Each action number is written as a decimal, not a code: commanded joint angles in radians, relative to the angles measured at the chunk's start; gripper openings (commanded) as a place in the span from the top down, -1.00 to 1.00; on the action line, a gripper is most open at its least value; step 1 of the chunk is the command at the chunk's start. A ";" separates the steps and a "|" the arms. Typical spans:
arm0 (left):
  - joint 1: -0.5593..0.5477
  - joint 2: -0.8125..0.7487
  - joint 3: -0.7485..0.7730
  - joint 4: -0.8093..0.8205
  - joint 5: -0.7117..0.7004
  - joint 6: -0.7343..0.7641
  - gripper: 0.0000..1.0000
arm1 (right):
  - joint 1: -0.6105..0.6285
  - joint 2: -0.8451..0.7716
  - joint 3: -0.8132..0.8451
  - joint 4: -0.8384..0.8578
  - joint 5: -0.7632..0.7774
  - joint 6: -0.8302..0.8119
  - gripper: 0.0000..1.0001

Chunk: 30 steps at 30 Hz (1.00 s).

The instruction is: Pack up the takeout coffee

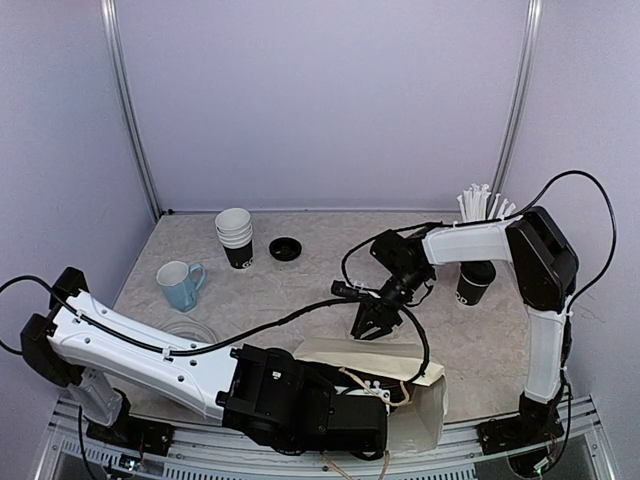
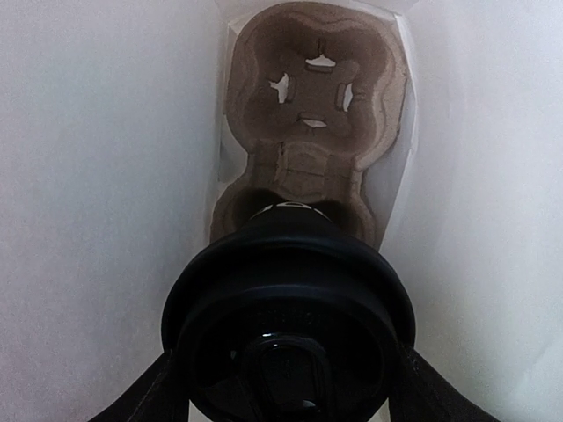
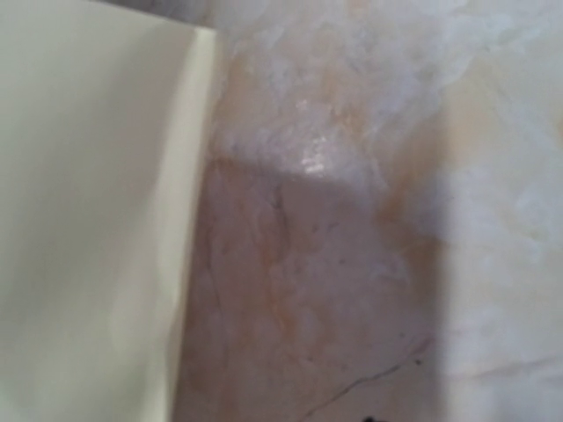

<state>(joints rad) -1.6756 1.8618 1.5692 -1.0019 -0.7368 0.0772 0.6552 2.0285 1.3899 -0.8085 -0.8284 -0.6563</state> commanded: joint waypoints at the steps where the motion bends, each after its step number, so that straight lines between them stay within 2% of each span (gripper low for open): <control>1: 0.011 0.019 -0.019 0.016 -0.046 0.001 -0.16 | 0.026 -0.028 -0.010 -0.006 -0.011 0.003 0.22; 11: 0.018 0.031 -0.011 -0.034 -0.045 -0.012 -0.15 | 0.029 -0.020 -0.008 -0.010 -0.010 0.002 0.22; 17: 0.036 0.023 -0.037 0.002 -0.041 0.013 -0.16 | 0.035 -0.021 -0.010 -0.016 -0.020 -0.008 0.22; 30: 0.070 0.032 -0.016 0.001 0.045 0.008 -0.17 | 0.035 -0.013 0.008 -0.043 -0.041 -0.017 0.20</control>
<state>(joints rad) -1.6348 1.8801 1.5490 -0.9970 -0.7322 0.0952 0.6678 2.0285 1.3899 -0.8036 -0.8150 -0.6613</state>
